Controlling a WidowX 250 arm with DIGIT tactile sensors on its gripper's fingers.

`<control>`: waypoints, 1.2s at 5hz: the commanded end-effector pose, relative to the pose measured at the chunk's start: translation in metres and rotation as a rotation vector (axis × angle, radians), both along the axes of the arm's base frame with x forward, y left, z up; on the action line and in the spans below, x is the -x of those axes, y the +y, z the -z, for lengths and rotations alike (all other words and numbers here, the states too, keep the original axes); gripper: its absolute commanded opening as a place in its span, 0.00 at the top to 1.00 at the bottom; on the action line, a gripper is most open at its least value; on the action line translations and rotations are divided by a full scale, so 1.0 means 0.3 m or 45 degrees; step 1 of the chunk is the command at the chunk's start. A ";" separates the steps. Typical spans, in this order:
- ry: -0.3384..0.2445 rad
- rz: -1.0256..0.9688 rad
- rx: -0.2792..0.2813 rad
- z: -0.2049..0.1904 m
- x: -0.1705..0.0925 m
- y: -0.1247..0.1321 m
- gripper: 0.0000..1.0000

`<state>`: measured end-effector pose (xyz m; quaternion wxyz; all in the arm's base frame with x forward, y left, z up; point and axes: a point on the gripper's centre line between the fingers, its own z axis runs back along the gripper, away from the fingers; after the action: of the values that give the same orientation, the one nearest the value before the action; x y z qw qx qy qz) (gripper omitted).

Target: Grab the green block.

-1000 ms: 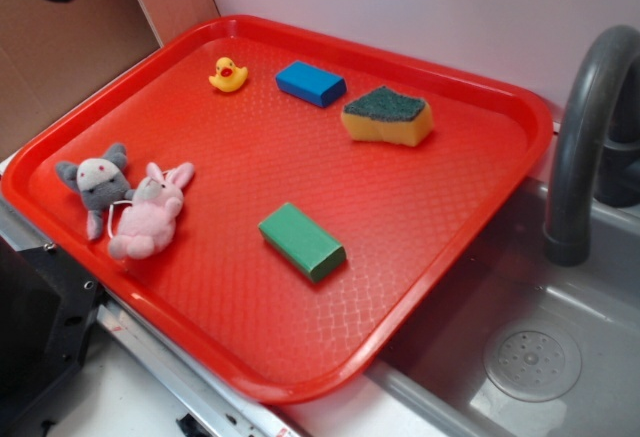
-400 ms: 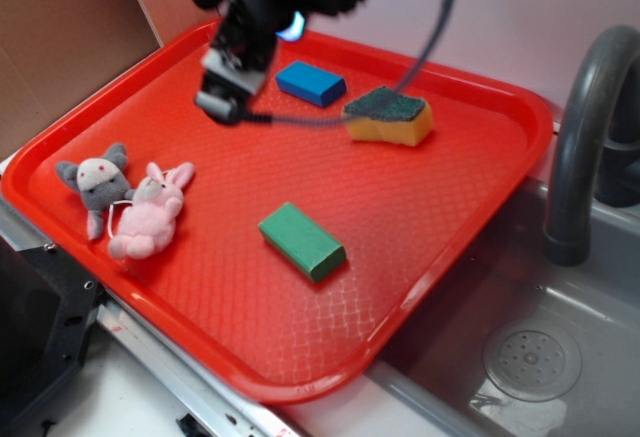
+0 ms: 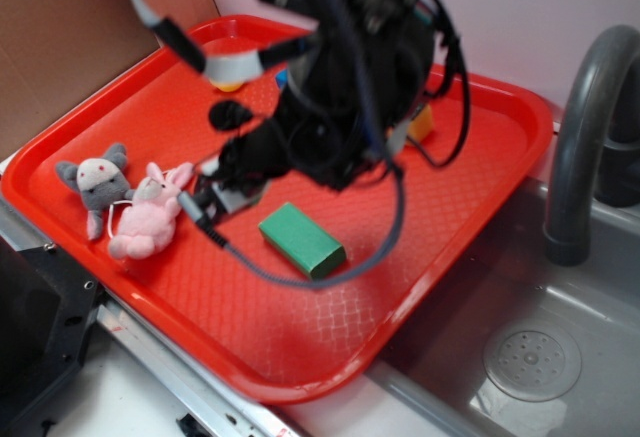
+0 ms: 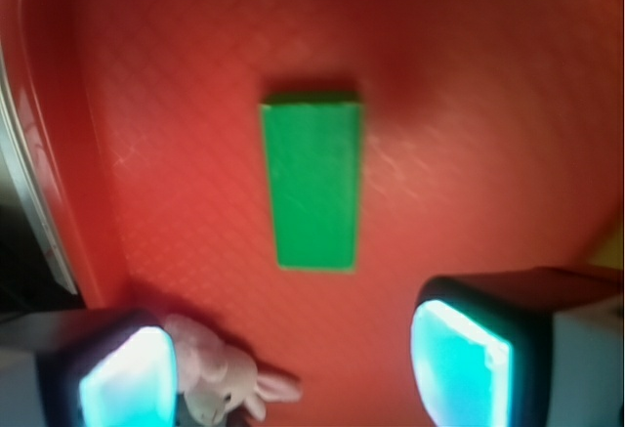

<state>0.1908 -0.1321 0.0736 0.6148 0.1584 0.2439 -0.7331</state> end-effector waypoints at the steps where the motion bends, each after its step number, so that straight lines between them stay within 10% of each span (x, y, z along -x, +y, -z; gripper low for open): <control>1: -0.062 -0.054 0.153 0.087 0.073 0.036 0.00; 4: -0.131 -0.129 0.349 0.186 0.026 0.007 0.00; 5: -0.103 -0.127 0.364 0.196 0.030 0.012 0.94; 6: -0.141 -0.184 0.366 0.176 0.029 0.010 1.00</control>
<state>0.1974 -0.1310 0.0188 0.6867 0.0920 0.1268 -0.7098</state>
